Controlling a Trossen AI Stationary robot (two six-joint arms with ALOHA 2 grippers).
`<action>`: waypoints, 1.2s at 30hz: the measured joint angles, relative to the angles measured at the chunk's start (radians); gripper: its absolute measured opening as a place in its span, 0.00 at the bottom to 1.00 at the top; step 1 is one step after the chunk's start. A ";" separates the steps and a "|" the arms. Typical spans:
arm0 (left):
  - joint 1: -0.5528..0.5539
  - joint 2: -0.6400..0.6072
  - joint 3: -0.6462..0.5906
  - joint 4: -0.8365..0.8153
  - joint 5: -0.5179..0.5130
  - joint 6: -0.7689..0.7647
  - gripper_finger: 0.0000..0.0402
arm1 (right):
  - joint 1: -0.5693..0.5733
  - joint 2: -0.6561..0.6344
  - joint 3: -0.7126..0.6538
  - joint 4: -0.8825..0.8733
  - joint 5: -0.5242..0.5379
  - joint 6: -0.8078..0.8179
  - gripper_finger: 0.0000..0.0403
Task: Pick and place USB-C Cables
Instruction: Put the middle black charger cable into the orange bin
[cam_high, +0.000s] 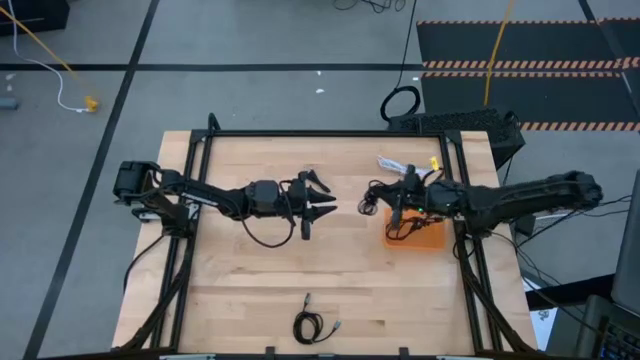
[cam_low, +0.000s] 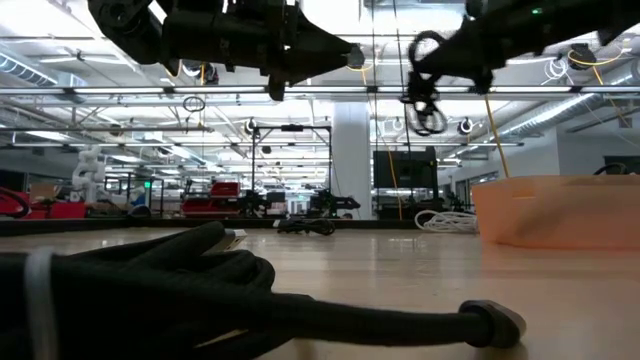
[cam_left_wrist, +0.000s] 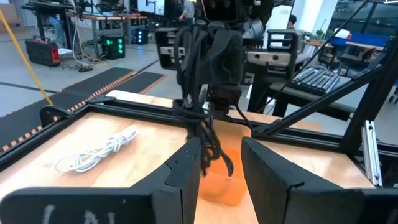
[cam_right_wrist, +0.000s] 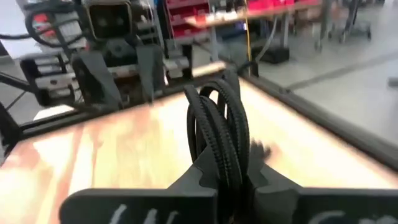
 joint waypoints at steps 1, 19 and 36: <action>0.000 0.000 0.000 0.000 0.000 0.000 0.30 | 0.000 -0.033 0.000 -0.059 -0.002 0.029 0.00; 0.024 0.000 0.000 -0.039 0.000 -0.013 0.30 | 0.001 -0.247 0.000 -0.574 -0.129 0.285 0.04; 0.052 0.000 0.000 -0.062 0.000 -0.036 0.30 | 0.001 -0.252 0.000 -0.868 -0.212 0.364 0.07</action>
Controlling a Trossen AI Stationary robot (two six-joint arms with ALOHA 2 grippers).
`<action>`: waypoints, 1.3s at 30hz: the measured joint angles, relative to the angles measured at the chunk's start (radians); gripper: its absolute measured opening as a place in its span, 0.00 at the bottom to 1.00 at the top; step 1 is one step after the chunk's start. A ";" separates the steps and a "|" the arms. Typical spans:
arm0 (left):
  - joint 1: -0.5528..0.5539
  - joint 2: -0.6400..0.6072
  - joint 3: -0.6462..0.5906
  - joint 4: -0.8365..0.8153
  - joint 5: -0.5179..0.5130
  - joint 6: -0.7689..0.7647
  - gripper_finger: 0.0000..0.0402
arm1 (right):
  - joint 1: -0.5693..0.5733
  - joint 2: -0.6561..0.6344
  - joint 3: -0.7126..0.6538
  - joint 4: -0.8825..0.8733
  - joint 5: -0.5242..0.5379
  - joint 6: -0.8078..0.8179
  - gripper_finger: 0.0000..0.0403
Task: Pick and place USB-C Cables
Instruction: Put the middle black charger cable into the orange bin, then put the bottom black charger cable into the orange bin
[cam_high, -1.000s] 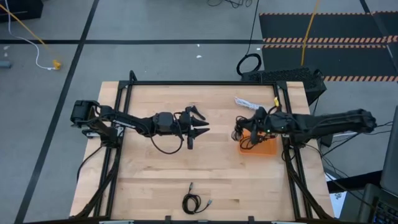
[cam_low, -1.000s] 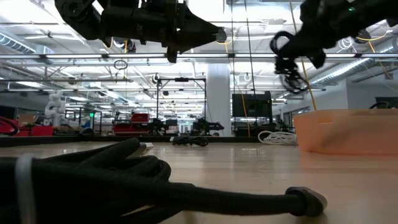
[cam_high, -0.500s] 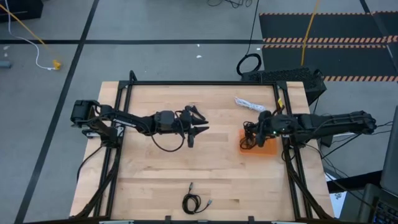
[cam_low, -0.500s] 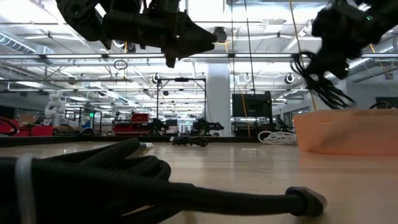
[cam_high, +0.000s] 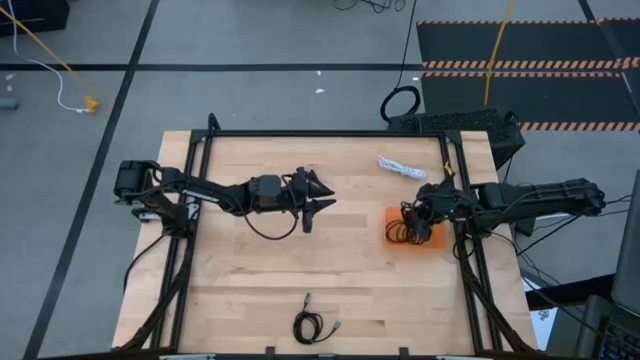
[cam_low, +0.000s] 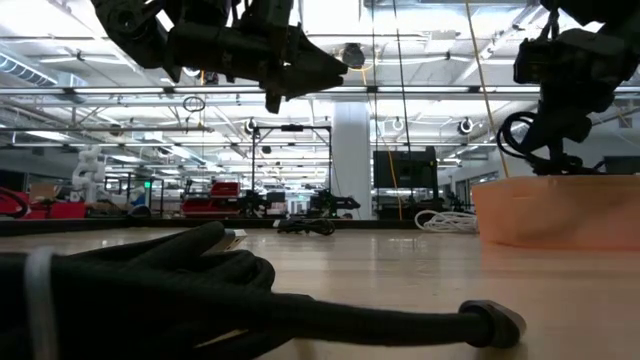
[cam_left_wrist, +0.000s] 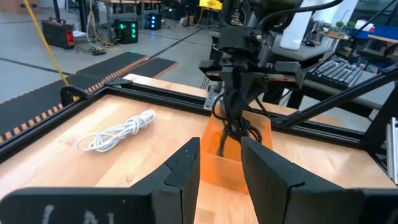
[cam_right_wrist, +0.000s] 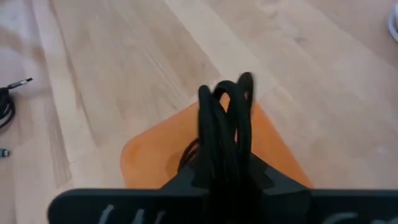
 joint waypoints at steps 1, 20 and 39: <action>0.000 0.000 0.000 0.000 0.000 0.000 0.30 | 0.000 0.000 0.000 0.001 -0.003 0.000 0.08; 0.025 0.000 0.000 -0.142 0.001 -0.003 0.30 | 0.000 -0.014 0.000 0.331 -0.077 -0.079 0.29; 0.267 0.000 0.095 -0.846 0.196 0.196 0.30 | 0.000 -0.031 0.000 0.584 -0.071 -0.192 0.29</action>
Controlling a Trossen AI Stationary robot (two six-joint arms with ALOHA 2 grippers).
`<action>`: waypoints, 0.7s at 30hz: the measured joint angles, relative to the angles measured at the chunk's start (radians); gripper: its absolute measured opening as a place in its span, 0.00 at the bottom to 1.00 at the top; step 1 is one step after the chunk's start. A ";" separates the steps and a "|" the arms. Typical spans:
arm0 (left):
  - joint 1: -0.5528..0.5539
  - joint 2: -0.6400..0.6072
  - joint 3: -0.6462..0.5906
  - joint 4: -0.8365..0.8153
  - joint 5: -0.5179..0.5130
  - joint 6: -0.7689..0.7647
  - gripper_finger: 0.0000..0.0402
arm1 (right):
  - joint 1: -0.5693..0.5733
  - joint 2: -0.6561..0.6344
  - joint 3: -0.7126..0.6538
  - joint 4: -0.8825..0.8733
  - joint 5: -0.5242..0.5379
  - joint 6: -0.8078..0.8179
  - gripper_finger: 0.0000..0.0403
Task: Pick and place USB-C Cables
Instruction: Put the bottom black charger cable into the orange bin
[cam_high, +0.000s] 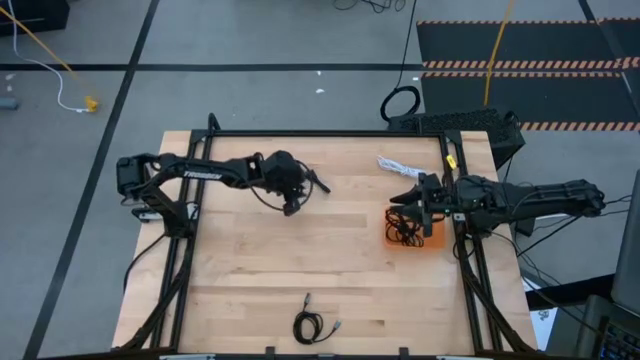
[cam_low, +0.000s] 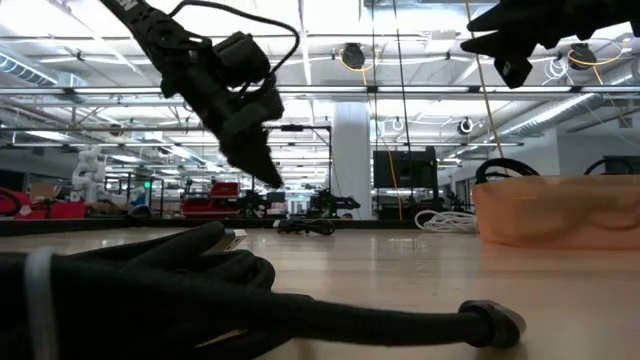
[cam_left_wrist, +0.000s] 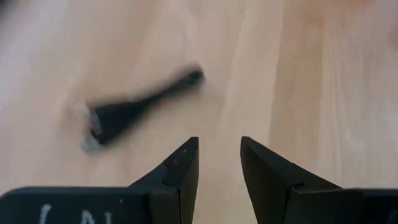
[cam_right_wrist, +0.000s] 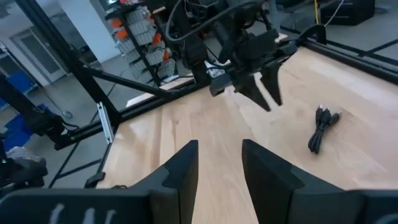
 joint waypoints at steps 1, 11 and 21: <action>-0.007 0.000 0.000 -0.030 0.018 -0.003 0.30 | 0.000 0.005 -0.001 0.002 0.000 0.005 0.29; -0.308 0.000 0.000 -0.032 0.082 -0.310 0.30 | 0.000 0.045 -0.093 0.012 -0.003 0.063 0.29; -0.622 0.021 0.000 0.027 -0.009 -0.726 0.30 | 0.007 0.058 -0.199 0.315 -0.076 0.139 0.29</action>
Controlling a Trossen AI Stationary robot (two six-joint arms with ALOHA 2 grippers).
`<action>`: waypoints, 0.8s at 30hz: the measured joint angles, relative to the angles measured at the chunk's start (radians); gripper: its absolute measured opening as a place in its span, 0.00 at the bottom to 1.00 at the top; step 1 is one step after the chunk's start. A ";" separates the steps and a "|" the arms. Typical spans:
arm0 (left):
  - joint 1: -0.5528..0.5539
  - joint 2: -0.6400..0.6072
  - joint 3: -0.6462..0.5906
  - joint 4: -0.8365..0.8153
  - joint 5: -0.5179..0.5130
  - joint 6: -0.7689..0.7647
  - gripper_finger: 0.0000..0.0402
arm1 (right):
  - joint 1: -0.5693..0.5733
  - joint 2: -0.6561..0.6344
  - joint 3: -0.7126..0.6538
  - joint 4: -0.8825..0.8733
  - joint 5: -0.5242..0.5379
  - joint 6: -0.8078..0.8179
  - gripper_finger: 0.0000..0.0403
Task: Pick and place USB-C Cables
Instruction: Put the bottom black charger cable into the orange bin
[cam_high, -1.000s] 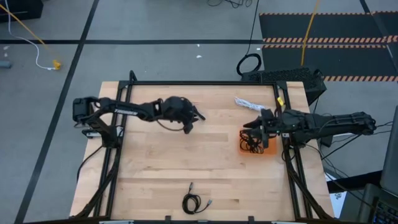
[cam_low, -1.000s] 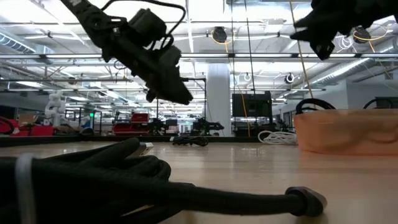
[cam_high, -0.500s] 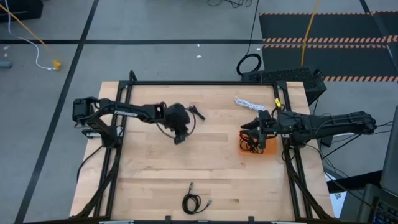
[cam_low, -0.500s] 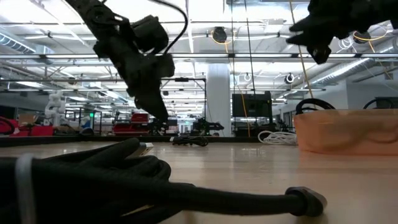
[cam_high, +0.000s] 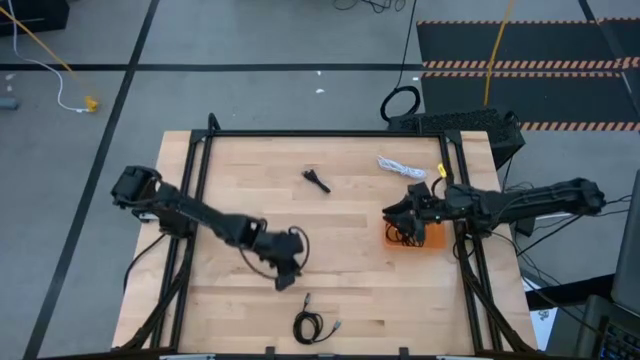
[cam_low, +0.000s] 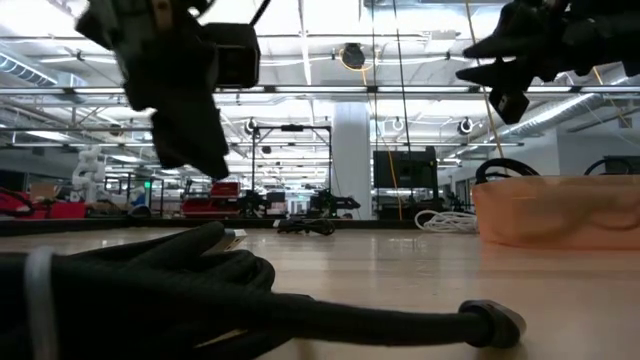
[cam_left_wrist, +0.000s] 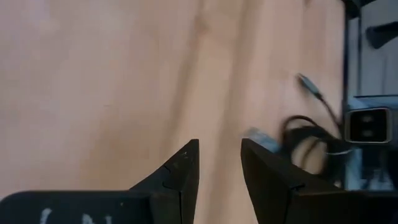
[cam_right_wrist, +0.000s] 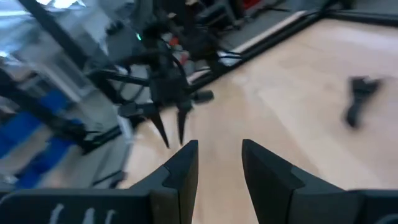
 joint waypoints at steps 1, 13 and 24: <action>-0.029 0.009 0.000 0.028 -0.019 -0.036 0.30 | 0.008 0.009 -0.008 0.028 -0.007 0.010 0.29; -0.254 0.167 0.000 0.286 -0.194 -0.397 0.30 | 0.130 0.091 -0.021 0.123 -0.036 0.101 0.29; -0.337 0.252 0.070 0.324 -0.263 -0.491 0.30 | 0.216 0.109 -0.021 0.167 -0.033 0.123 0.29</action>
